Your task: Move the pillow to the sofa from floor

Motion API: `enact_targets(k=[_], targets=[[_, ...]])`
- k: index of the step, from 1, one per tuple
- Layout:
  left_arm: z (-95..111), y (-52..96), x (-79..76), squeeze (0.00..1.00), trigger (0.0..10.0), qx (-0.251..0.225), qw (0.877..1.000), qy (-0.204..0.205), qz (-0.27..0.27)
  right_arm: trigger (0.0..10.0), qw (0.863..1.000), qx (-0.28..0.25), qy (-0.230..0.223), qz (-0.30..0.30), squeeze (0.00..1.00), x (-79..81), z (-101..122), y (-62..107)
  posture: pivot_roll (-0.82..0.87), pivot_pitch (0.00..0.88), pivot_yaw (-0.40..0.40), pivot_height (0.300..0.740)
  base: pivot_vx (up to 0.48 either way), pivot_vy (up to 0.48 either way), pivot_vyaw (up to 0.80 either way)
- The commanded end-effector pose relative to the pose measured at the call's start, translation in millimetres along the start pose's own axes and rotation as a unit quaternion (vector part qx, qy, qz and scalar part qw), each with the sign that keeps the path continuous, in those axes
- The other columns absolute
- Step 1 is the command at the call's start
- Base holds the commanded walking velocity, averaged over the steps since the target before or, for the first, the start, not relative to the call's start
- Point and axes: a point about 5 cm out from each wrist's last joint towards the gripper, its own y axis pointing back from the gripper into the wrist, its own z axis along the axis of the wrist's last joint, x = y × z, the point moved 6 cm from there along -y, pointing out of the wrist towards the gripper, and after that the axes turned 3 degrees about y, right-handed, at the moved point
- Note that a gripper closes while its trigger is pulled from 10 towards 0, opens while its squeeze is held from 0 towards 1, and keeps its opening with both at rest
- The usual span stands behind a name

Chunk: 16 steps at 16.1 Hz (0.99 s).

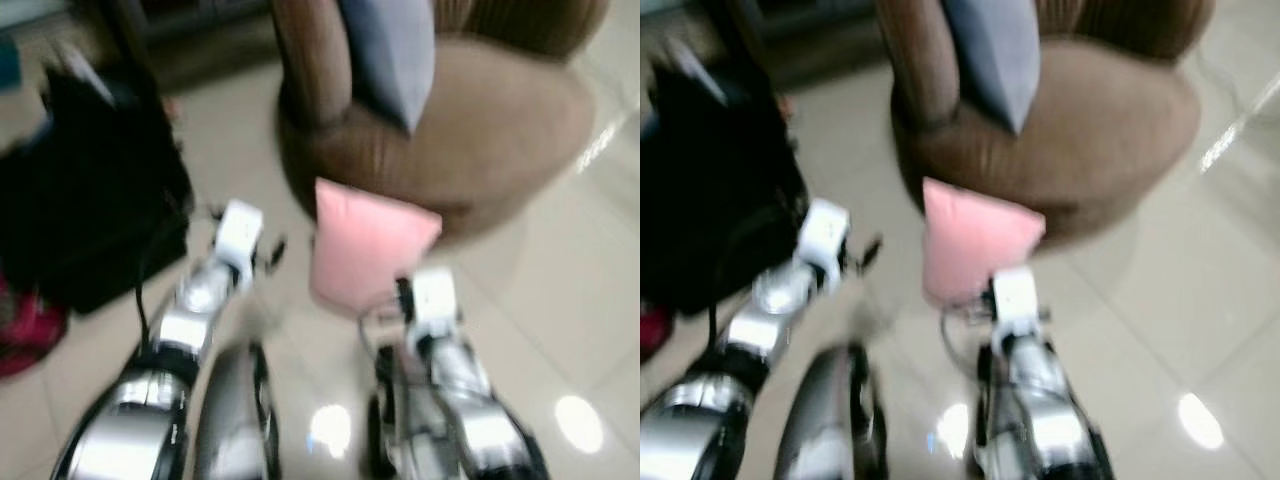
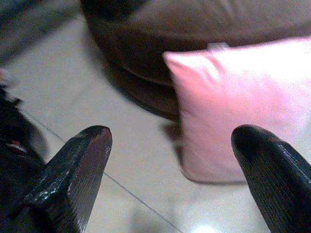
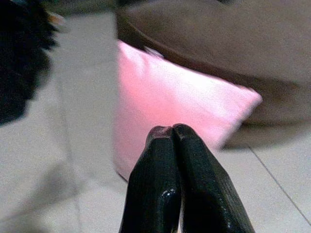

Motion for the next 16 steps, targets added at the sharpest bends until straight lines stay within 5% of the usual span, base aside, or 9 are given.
enact_targets(k=[1,11,16], targets=[[-0.8,1.4,1.8,0.00,10.0,-0.001,1.000,0.002,-0.002,10.0,1.000,-0.001,-0.004,0.003,0.00,3.9,-0.5,1.7,-0.14,0.271,0.000,0.578,0.000,0.000,0.00],[-5.2,3.2,-2.2,0.00,10.0,0.005,1.000,0.008,-0.006,10.0,1.000,0.004,-0.004,0.018,0.00,13.4,-3.4,7.0,-0.15,0.299,0.002,0.578,0.231,-0.303,0.00],[-8.5,5.5,-1.6,0.00,10.0,0.005,1.000,0.017,0.002,10.0,1.000,0.008,-0.003,0.027,0.00,16.4,-6.0,9.3,-0.14,0.284,-0.003,0.578,0.000,0.000,0.00]])
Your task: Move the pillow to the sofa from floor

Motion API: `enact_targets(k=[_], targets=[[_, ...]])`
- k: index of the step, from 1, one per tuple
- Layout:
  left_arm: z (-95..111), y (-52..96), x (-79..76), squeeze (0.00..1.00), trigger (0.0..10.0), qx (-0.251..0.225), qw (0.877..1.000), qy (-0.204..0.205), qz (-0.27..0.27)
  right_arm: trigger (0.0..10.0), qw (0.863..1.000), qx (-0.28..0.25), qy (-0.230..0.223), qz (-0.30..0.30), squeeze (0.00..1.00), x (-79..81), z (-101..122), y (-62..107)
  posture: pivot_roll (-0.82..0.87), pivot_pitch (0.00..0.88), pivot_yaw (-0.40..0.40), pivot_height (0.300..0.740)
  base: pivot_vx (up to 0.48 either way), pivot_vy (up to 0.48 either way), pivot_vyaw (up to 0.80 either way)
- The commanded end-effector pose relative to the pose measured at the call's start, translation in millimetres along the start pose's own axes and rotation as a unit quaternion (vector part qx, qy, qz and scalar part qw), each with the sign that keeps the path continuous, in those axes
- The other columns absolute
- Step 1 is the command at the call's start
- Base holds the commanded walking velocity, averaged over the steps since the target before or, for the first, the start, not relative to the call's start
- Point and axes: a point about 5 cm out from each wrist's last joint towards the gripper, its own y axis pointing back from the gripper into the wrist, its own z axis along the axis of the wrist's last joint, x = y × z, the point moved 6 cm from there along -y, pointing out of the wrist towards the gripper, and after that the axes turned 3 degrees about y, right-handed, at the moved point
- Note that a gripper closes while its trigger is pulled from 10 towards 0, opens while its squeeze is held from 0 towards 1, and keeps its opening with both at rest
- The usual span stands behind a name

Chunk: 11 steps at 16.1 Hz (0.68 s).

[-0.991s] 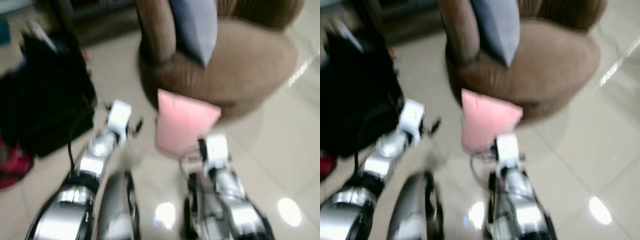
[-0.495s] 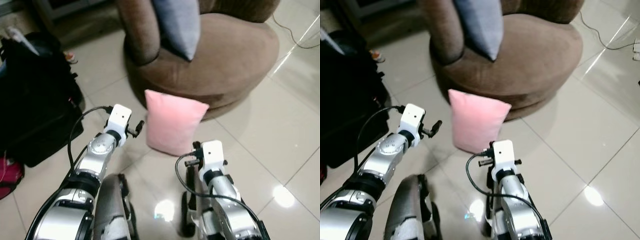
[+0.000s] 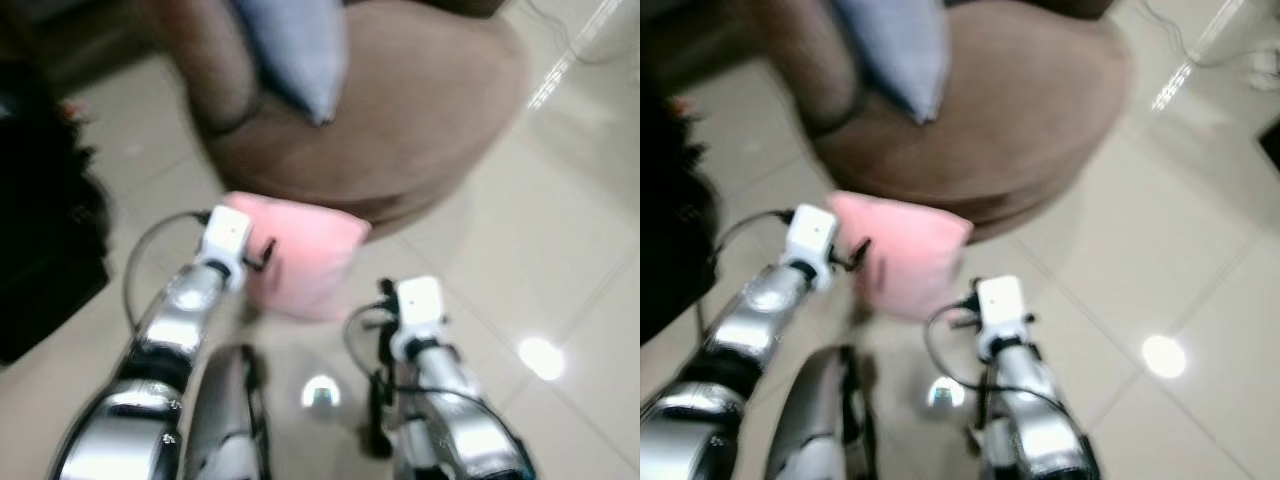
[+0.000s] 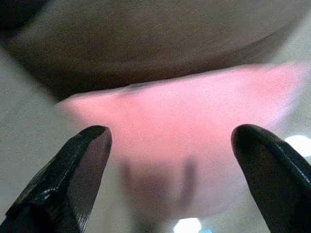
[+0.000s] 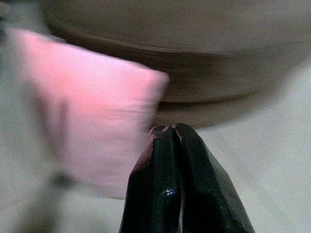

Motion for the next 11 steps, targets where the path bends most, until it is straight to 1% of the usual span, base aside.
enact_targets(k=[1,4,5,6,7,8,9,11], targets=[[-12.2,6.6,5.2,0.00,10.0,0.013,1.000,-0.001,0.005,10.0,1.000,0.011,-0.008,0.005,0.00,6.6,-6.9,4.3,-0.14,0.283,-0.003,0.578,0.000,0.000,0.00],[-11.9,6.6,4.8,0.00,10.0,0.013,1.000,-0.003,0.006,10.0,1.000,0.016,-0.004,0.007,0.00,7.5,-7.2,3.0,-0.14,0.281,-0.004,0.578,0.000,0.000,0.00],[-11.8,6.4,4.9,0.00,10.0,0.014,1.000,-0.002,0.007,10.0,1.000,0.018,-0.006,0.004,0.00,6.6,-7.6,2.4,-0.14,0.284,-0.005,0.568,0.000,0.000,0.00],[-13.8,5.7,6.1,0.00,10.0,0.020,1.000,0.019,0.015,10.0,1.000,0.017,-0.005,0.004,0.00,5.1,-6.7,1.6,-0.14,0.289,-0.005,0.553,0.000,0.000,0.00],[-14.3,5.6,6.3,0.00,10.0,0.022,0.999,0.022,0.016,10.0,1.000,0.017,-0.004,0.003,0.00,4.7,-6.5,1.4,-0.14,0.291,-0.006,0.548,0.000,0.000,0.00],[-13.7,5.3,5.0,0.00,10.0,0.022,0.999,0.021,0.013,10.0,1.000,0.013,-0.007,0.001,0.00,2.6,-5.2,1.4,-0.14,0.293,-0.006,0.533,0.000,0.000,0.00],[-15.0,5.1,5.1,0.00,10.0,0.025,0.999,0.025,0.013,10.0,1.000,0.015,-0.007,0.001,0.00,1.7,-6.0,2.0,-0.14,0.293,-0.006,0.533,0.000,0.000,0.00],[-15.1,4.3,12.7,0.00,10.0,0.030,0.999,0.019,0.023,10.0,1.000,0.016,-0.007,0.002,0.00,1.1,-6.4,2.3,-0.14,0.292,-0.008,0.533,0.000,0.000,0.00]])
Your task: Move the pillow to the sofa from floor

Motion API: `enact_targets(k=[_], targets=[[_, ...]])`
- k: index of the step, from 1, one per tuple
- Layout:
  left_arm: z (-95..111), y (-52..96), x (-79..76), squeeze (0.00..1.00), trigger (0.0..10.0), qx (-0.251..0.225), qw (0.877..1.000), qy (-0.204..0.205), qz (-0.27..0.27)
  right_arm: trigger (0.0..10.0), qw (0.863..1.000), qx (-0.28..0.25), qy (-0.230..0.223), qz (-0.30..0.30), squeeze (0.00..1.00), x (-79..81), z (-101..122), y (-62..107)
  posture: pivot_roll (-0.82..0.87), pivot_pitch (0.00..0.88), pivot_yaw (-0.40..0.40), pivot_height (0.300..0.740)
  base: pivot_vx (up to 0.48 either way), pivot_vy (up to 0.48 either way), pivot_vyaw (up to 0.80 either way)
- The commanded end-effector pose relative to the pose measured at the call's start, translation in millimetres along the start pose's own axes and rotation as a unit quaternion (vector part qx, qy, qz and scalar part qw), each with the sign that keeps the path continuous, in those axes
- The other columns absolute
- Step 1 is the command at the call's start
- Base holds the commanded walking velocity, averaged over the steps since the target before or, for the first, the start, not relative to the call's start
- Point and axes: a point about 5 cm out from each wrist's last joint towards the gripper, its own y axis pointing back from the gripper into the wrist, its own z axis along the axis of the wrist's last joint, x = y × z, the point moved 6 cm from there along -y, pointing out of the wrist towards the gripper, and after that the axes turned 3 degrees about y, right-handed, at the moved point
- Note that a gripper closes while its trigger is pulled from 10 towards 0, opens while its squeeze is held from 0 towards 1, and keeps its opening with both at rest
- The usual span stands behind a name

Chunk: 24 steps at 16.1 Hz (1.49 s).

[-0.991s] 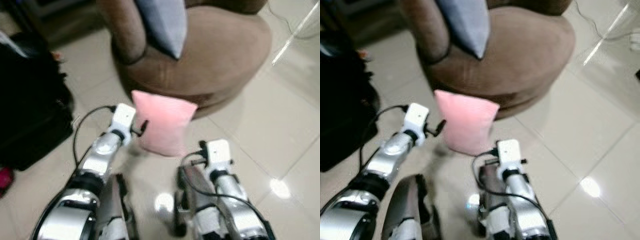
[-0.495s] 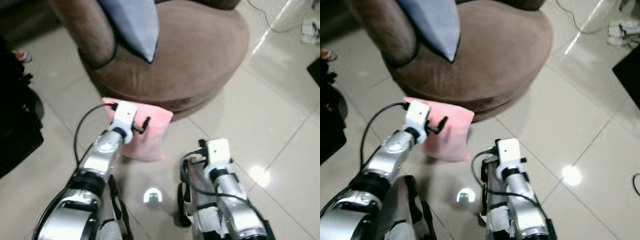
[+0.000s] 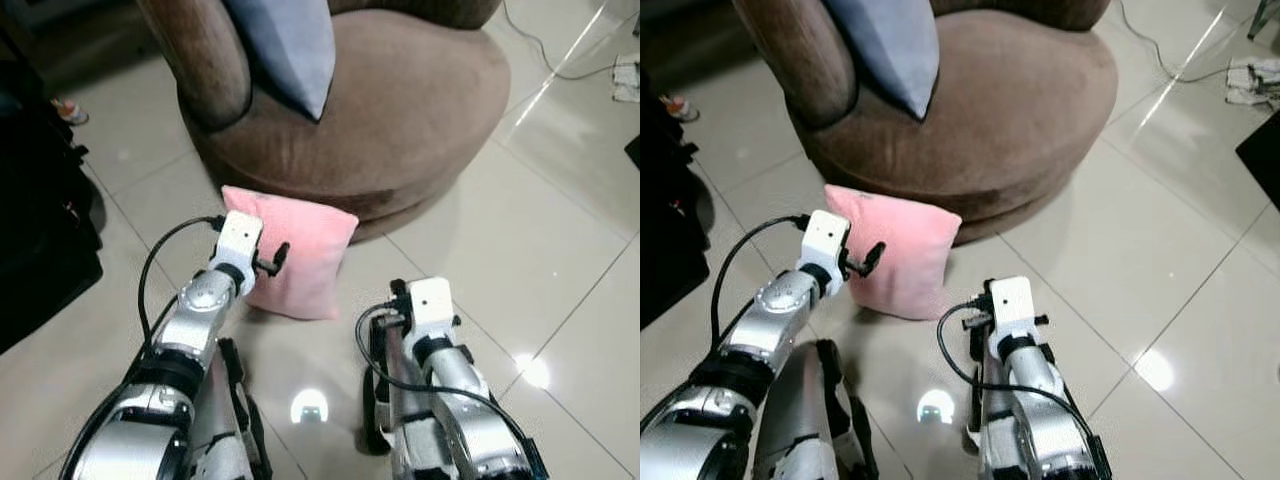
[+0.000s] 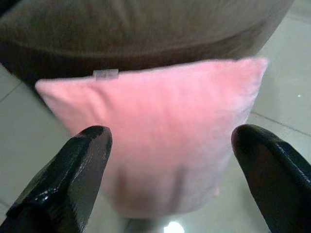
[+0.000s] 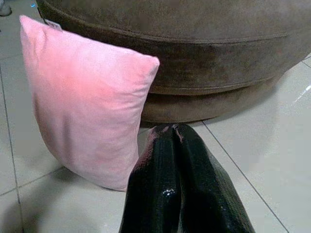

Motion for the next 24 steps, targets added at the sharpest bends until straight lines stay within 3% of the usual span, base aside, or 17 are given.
enact_targets(k=[1,4,5,6,8,10,16,18,24], targets=[[-6.6,0.9,8.2,0.00,10.0,0.014,1.000,0.000,0.014,10.0,1.000,0.012,-0.003,0.000,0.00,-1.0,-6.3,2.6,-0.14,0.289,-0.009,0.533,0.000,0.000,0.00],[-5.7,-1.1,19.8,0.00,10.0,0.023,0.999,-0.006,0.036,10.0,1.000,0.010,0.004,0.004,0.00,-4.7,-4.0,-2.3,-0.14,0.253,-0.050,0.533,0.000,0.000,0.00],[-8.6,-5.4,20.1,0.00,10.0,0.046,0.998,-0.013,0.049,10.0,1.000,0.005,0.014,0.010,0.00,-12.6,0.7,-8.5,-0.12,0.231,-0.122,0.533,0.000,0.000,0.00],[-11.2,-6.9,17.8,0.00,10.0,0.057,0.997,-0.021,0.050,10.0,1.000,0.006,0.016,0.011,0.00,-17.4,1.5,-10.5,-0.11,0.230,-0.138,0.533,0.000,0.000,0.00],[-14.6,-8.6,14.0,0.00,10.0,0.062,0.996,-0.015,0.056,10.0,0.999,0.003,0.035,0.026,0.00,-25.5,7.1,-16.6,-0.08,0.213,-0.246,0.533,0.000,0.000,0.00],[-19.0,-5.5,21.6,0.00,10.0,0.061,0.995,0.002,0.073,10.0,0.998,-0.007,0.047,0.031,0.00,-30.8,17.5,-22.7,-0.08,0.202,-0.252,0.533,0.000,0.000,0.00],[-10.6,0.8,52.1,0.00,10.0,0.058,0.993,-0.027,0.095,10.0,0.999,-0.012,0.021,0.024,0.00,-17.1,16.0,-27.0,-0.07,0.223,-0.112,0.533,0.000,0.000,0.00],[-4.5,2.0,59.4,0.00,10.0,0.047,0.994,-0.016,0.099,10.0,1.000,-0.012,0.012,0.014,0.00,-15.5,13.9,-28.1,-0.06,0.220,-0.068,0.533,0.000,0.000,0.00],[-4.9,-5.6,27.0,0.00,10.0,0.020,0.997,0.023,0.065,10.0,1.000,-0.018,0.005,-0.007,0.00,-19.8,16.0,-36.3,-0.04,0.194,-0.030,0.533,0.000,0.000,0.00]])
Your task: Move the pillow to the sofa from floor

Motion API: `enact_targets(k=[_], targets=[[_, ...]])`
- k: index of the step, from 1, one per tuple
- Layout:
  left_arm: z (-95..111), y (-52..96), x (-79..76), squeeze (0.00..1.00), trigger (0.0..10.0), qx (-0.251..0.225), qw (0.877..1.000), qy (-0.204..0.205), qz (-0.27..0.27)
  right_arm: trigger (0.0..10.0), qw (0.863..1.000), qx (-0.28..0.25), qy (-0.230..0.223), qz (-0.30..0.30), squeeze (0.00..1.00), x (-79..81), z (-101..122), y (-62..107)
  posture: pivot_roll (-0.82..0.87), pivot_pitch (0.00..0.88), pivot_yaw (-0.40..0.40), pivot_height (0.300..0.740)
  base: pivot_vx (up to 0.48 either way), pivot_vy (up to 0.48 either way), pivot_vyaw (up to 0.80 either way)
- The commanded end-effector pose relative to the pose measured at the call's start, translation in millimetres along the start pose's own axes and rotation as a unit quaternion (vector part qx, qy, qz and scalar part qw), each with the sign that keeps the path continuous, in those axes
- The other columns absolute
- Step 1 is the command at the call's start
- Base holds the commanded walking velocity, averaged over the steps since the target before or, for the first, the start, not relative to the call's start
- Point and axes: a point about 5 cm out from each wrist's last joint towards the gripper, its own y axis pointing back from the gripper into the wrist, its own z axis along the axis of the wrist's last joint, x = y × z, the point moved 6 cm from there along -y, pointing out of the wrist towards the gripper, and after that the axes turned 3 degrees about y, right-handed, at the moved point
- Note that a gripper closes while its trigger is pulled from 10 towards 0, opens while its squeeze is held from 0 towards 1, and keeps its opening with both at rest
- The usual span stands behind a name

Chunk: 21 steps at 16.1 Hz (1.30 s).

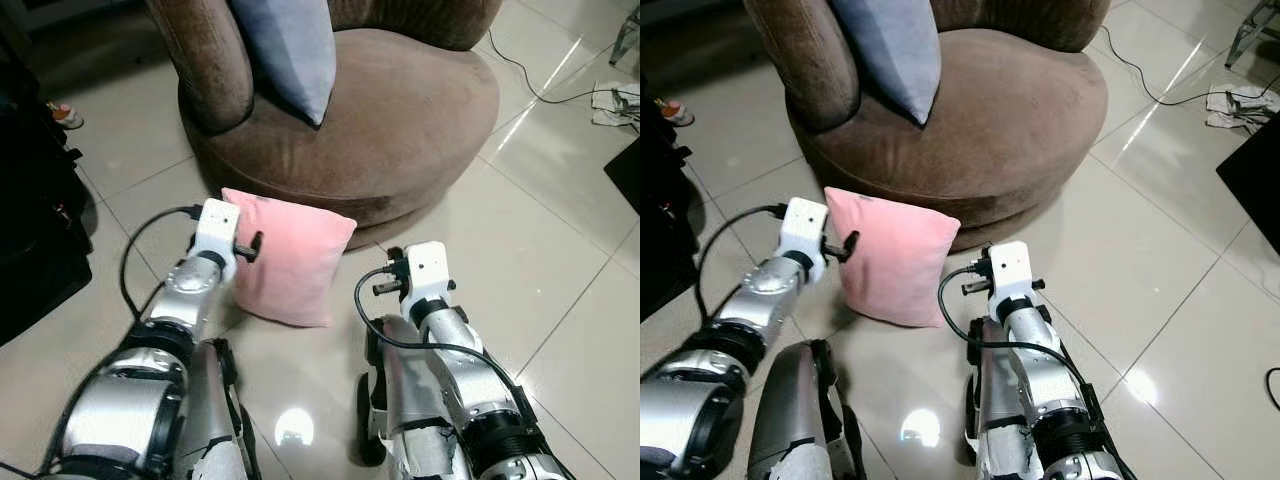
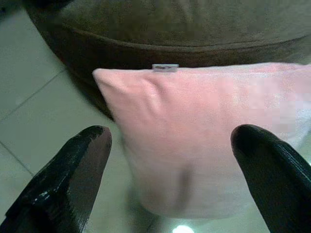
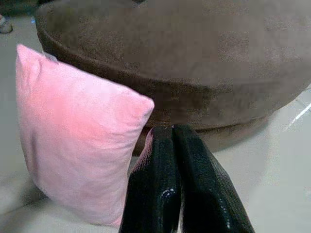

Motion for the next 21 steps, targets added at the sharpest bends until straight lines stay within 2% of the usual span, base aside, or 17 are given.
enact_targets(k=[1,2,4,6,10,13,17,20,21], targets=[[-3.4,1.7,-2.5,0.00,10.0,-0.006,1.000,0.029,0.002,10.0,1.000,0.006,-0.006,-0.015,0.00,-7.1,-6.5,1.4,-0.04,0.193,-0.026,0.533,0.000,0.000,0.00],[2.5,2.7,0.1,0.00,10.0,-0.029,0.997,0.075,0.012,10.0,1.000,0.008,-0.009,-0.026,0.00,-14.0,-7.2,0.2,-0.02,0.195,-0.029,0.533,0.000,0.000,0.00],[6.7,5.5,7.2,0.00,10.0,-0.053,0.992,0.108,0.028,10.0,1.000,0.006,-0.006,-0.025,0.00,-17.5,-4.5,-3.7,0.01,0.199,-0.049,0.533,0.000,0.000,0.00],[2.1,8.0,14.1,0.00,10.0,-0.047,0.994,0.093,0.038,10.0,1.000,0.000,0.011,-0.010,0.00,-14.0,0.4,-9.0,0.03,0.200,-0.062,0.533,0.000,0.000,0.00],[0.8,11.8,23.7,0.00,10.0,-0.047,0.996,0.058,0.046,10.0,1.000,-0.001,0.006,0.005,0.00,-3.3,0.9,-11.5,0.03,0.210,-0.066,0.533,0.000,0.000,0.00],[3.1,10.9,17.9,0.00,10.0,-0.051,0.996,0.058,0.040,10.0,1.000,0.007,0.006,0.019,0.00,7.5,-4.6,-9.9,0.02,0.221,-0.063,0.533,0.000,0.000,0.00],[1.4,11.7,11.0,0.00,10.0,-0.054,0.997,0.038,0.044,10.0,1.000,0.010,0.001,0.018,0.00,8.3,-7.7,-8.0,0.01,0.223,-0.065,0.533,0.000,0.000,0.00],[-0.9,11.2,10.7,0.00,10.0,-0.050,0.995,0.070,0.044,10.0,1.000,0.014,0.003,0.018,0.00,7.6,-9.1,-7.5,0.01,0.224,-0.066,0.533,0.000,0.000,0.00],[-1.0,11.3,11.0,0.00,10.0,-0.049,0.996,0.063,0.046,10.0,1.000,0.015,0.003,0.018,0.00,7.6,-9.5,-7.3,0.01,0.224,-0.066,0.533,0.000,0.000,0.00]])
